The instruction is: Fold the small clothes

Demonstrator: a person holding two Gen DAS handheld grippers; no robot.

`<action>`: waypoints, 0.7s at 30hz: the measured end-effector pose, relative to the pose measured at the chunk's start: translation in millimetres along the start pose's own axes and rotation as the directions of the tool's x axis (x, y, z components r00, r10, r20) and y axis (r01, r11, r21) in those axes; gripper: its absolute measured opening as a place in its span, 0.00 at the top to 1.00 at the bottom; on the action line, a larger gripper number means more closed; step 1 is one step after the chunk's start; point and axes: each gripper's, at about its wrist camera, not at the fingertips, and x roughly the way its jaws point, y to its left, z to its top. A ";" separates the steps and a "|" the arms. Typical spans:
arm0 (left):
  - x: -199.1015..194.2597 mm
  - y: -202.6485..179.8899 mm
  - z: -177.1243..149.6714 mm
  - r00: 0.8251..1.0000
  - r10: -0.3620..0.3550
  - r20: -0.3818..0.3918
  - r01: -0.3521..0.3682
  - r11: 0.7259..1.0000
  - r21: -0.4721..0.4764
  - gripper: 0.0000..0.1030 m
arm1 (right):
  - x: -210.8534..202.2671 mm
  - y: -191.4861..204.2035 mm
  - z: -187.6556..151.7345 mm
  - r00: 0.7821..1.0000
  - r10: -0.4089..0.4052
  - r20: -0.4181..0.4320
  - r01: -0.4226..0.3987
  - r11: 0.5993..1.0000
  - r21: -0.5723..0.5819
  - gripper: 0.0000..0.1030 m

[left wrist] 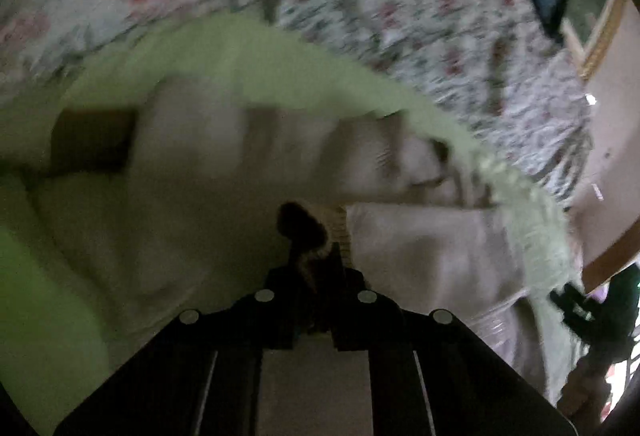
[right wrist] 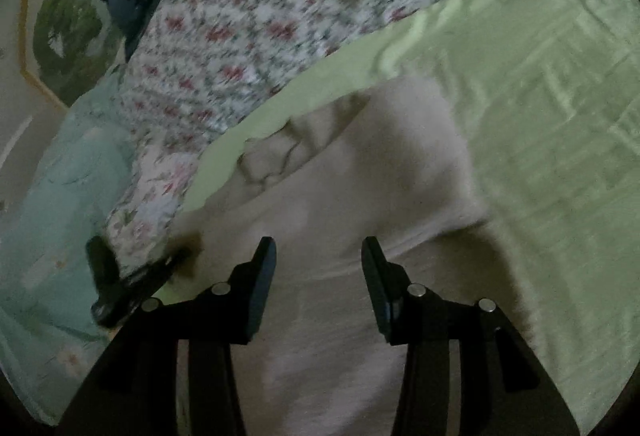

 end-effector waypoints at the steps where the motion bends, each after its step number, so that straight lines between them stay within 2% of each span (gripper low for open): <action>1: 3.7 6.4 -2.2 1.000 -0.002 -0.020 0.001 1.000 -0.020 0.91 | 1.5 -6.1 4.4 1.000 -0.027 0.003 0.027 1.000 0.008 0.55; 3: 11.5 15.2 -5.6 0.998 -0.033 -0.056 0.030 0.998 -0.064 0.90 | 4.8 -14.9 11.5 0.998 -0.056 0.004 0.056 0.998 0.020 0.55; 5: 14.2 17.1 -5.2 0.997 -0.048 -0.061 0.043 0.996 -0.079 0.88 | 9.0 -22.9 21.7 0.995 -0.099 0.015 0.099 0.995 0.008 0.52; 7: 18.9 15.0 -5.8 0.997 -0.046 -0.066 0.041 0.996 -0.075 0.90 | 17.2 -31.4 33.3 0.990 -0.143 0.017 0.143 0.990 -0.007 0.39; 8: 15.5 13.2 -8.1 0.998 -0.026 -0.059 0.022 0.998 -0.057 0.91 | 21.4 -37.7 39.2 0.987 -0.161 0.016 0.161 0.987 -0.009 0.38; 11: 7.7 13.8 -11.7 1.000 -0.008 -0.021 0.007 0.998 -0.056 0.92 | 40.7 -57.2 57.0 0.979 -0.203 -0.010 0.204 0.979 0.007 0.38; 17: 6.2 13.9 -20.8 0.999 0.010 -0.036 -0.011 0.999 -0.049 0.92 | 72.2 -76.9 63.6 0.977 -0.199 -0.079 0.202 0.979 0.027 0.38; 18: 4.7 11.5 -20.3 0.999 0.009 -0.032 -0.011 0.999 -0.044 0.92 | 79.1 -75.3 62.0 0.976 -0.195 -0.100 0.197 0.980 0.010 0.42; 19: 2.2 10.0 -19.9 1.000 0.005 -0.028 -0.006 0.999 -0.037 0.92 | 86.6 -70.8 59.8 0.972 -0.199 -0.126 0.197 0.980 -0.027 0.76; 20: -1.1 6.1 -18.6 1.000 -0.005 -0.018 0.005 1.000 -0.025 0.92 | 89.1 -66.6 58.3 0.969 -0.206 -0.138 0.200 0.978 -0.055 0.92; 21: -2.5 4.3 -18.0 1.000 -0.012 -0.014 0.011 1.000 -0.018 0.92 | 87.7 -62.6 58.2 0.967 -0.221 -0.128 0.213 0.974 -0.076 0.91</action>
